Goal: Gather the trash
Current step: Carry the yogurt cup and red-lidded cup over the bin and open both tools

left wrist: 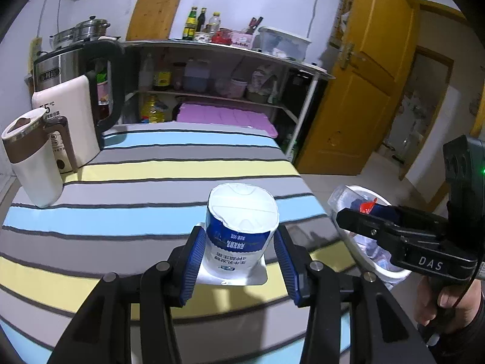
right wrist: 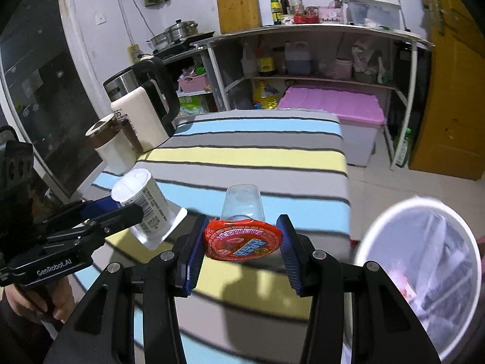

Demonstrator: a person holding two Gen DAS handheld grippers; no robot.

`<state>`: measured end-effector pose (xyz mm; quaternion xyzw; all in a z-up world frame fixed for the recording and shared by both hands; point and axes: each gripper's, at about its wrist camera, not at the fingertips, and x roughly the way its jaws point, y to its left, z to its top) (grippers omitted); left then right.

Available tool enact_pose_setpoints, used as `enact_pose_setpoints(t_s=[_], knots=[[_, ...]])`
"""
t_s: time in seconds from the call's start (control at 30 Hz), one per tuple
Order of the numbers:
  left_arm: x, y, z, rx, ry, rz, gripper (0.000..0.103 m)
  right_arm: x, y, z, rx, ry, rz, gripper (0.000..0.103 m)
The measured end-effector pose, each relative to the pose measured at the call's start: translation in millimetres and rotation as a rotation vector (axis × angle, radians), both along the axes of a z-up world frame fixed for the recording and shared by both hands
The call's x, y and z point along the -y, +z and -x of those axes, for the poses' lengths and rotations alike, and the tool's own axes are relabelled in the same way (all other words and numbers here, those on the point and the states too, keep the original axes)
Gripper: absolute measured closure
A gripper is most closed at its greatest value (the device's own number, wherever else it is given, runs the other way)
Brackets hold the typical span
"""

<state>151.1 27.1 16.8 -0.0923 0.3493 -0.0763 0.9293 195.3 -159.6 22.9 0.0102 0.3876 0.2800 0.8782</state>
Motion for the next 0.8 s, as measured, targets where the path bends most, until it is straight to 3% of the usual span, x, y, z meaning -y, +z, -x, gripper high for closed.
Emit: enact_pose_setpoints(t_s=[0.4,0.8], knots=[[41,7,23,0.001,-0.069,-0.009,0.056,48,-3,38,-0.017,-0.072,-0.006,0.056],[88,5,3,-0.005,-0.164,-0.023,0.056,91,-11,42,-0.033,-0.154,-0.017,0.056]])
